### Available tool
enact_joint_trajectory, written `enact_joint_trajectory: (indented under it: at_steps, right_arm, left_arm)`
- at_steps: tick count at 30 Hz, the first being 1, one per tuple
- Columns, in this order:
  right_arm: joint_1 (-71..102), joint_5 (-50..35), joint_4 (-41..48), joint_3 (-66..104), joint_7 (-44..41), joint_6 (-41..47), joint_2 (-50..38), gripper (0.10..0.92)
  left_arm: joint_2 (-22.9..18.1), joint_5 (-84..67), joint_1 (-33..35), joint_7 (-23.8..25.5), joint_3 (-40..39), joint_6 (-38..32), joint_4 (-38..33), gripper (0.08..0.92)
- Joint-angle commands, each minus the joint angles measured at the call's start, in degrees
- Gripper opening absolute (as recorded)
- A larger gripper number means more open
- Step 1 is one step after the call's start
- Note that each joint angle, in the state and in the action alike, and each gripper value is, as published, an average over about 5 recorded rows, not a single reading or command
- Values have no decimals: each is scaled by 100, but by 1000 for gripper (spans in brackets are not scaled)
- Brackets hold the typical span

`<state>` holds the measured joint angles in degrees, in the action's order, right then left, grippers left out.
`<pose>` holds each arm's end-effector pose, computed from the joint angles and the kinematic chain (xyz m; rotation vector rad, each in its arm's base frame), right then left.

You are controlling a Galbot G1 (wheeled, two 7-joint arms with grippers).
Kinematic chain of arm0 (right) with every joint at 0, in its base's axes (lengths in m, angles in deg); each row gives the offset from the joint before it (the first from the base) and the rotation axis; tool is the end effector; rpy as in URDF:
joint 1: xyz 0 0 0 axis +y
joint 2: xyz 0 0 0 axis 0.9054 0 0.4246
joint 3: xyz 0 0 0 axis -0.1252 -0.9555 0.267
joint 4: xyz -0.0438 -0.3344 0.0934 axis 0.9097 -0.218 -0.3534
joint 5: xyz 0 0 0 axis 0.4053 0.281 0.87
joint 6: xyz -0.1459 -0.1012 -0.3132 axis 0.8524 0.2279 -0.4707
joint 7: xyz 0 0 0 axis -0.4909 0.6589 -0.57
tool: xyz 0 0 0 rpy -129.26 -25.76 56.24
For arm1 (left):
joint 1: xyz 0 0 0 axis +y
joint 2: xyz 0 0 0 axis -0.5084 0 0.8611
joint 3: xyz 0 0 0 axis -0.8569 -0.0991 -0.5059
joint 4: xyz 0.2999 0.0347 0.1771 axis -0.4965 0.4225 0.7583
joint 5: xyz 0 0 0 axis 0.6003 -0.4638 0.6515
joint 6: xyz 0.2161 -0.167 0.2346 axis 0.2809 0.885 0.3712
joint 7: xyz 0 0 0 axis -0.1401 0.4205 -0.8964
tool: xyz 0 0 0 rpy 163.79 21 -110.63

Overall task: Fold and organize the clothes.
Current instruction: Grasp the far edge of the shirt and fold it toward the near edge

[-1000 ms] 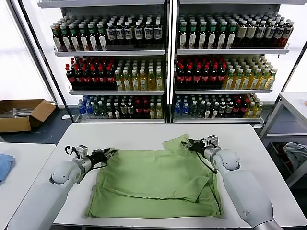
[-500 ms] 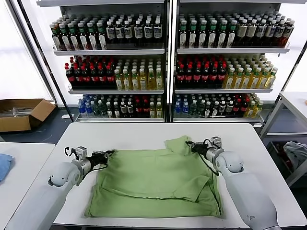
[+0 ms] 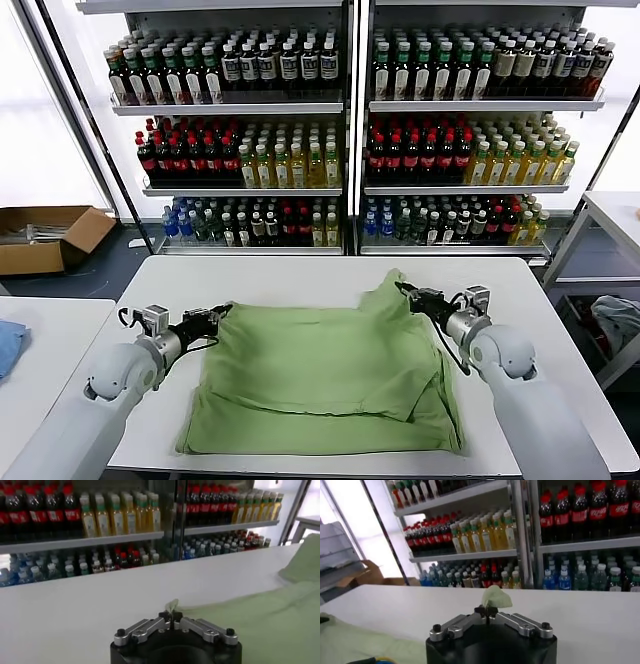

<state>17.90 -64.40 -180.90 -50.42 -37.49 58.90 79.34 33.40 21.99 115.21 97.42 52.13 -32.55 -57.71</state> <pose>0.3895 -0.1015 -0.2533 0.6568 -2.7178 -0.2245 0.3762 0.1404 -0.2644 -0.5273 -2.6328 -0.0678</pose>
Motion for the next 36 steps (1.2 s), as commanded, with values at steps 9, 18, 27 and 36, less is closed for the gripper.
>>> enact_joint_trajectory:
  at_steps: [9,18,27,36]
  right_arm:
    - [3290,9,-2446,1722,-131,-308,-84,106]
    - [4588,402,-2607,2086,-462,-967,154,106]
    - [4463,337,-2607,2183,-227,-981,296,181]
    - [4403,232,-2429,3477,-216,-1596,368,440]
  left_arm:
    - [-18,412,2690,-110,1527,-119,-2261,92]
    - [-153,1242,3621,390,1771,-127,-2404,92]
    - [-137,1445,3638,186,1820,4,-2490,113]
    - [-182,1167,4035,-131,2615,-25,-2978,355]
